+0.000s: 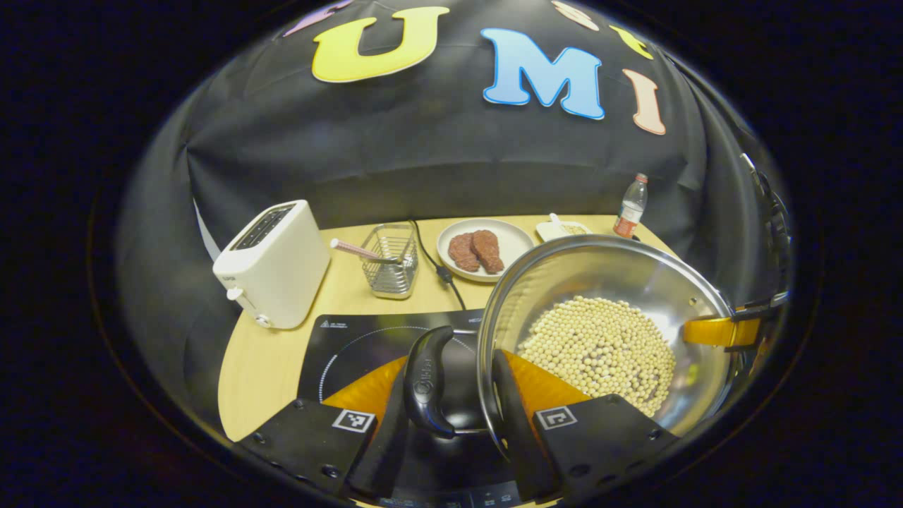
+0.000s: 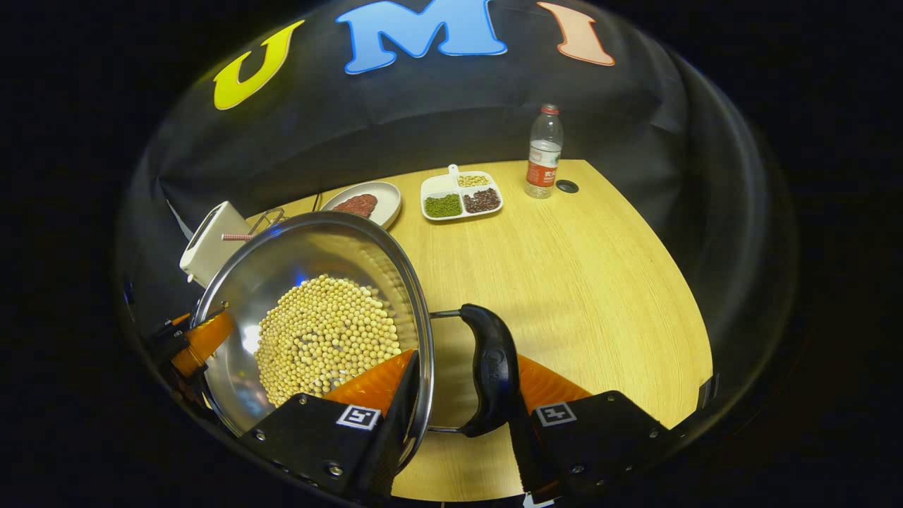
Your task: First push the handle of the pot to place it horizontally, then grasp the pot with both hands and set it on the induction cooktop.
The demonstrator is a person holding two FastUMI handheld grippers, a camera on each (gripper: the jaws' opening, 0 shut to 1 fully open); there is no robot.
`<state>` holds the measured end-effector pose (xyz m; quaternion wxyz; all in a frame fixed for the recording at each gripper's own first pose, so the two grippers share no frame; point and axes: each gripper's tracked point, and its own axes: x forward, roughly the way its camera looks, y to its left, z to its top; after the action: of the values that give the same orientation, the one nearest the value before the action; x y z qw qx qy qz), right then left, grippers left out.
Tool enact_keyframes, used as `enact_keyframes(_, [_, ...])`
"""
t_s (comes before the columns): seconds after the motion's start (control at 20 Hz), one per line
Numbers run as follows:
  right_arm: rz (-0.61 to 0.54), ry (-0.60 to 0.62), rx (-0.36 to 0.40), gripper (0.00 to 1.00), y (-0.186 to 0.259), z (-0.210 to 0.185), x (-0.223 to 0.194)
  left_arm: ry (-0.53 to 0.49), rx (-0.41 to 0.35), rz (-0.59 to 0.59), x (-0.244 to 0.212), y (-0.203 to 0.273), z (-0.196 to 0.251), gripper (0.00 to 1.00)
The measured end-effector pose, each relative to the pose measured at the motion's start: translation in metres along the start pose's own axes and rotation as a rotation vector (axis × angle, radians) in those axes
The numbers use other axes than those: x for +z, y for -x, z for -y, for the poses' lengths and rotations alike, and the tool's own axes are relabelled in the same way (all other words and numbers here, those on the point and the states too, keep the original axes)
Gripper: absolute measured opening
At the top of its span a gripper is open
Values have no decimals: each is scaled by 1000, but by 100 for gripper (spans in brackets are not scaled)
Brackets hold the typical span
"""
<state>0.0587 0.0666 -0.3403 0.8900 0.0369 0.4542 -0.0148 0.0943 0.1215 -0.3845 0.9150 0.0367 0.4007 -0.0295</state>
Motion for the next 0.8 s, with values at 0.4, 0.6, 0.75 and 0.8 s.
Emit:
enact_keyframes(0.4, [-22,41,37,65,-13,-51,0,33,48,-7,-6,3,-58,65])
enact_keyframes(0.6, [-35,58,55,65,-22,-75,0,44,73,-12,-10,3,-87,69])
enact_keyframes(0.75, [-42,74,68,65,-27,-92,1,53,90,-17,-12,4,-107,69])
enact_keyframes(0.8, [-43,78,72,65,-30,-98,1,56,95,-17,-13,5,-114,69])
